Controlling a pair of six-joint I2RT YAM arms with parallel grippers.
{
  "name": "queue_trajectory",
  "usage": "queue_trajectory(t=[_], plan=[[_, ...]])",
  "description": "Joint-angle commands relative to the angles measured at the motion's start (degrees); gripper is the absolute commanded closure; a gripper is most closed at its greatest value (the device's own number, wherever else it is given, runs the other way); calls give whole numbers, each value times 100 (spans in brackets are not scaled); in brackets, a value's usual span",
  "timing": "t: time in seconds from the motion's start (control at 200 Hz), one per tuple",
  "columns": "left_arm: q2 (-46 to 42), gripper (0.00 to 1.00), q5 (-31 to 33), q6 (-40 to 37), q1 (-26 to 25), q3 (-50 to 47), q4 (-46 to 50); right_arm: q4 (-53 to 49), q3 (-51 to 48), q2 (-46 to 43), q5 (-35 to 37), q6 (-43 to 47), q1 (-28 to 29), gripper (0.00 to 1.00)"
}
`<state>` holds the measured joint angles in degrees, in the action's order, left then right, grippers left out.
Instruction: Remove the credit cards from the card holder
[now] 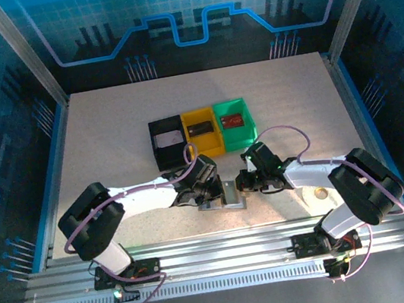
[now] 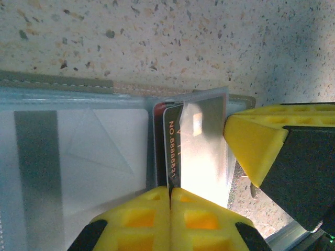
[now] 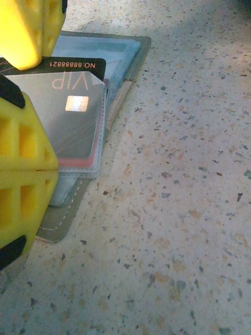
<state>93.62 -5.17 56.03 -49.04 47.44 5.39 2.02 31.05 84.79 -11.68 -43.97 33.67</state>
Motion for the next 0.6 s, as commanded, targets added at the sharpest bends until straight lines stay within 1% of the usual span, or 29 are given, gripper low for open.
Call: queue_trajectory(t=[0.0,0.595], plan=[[-216,100,154,32,-36,-99,-45,-677,-257,278,52,-19,32,99],[-686,100,236,-62,78,-506,-1,-684,-258,292,69,-20,27,100]])
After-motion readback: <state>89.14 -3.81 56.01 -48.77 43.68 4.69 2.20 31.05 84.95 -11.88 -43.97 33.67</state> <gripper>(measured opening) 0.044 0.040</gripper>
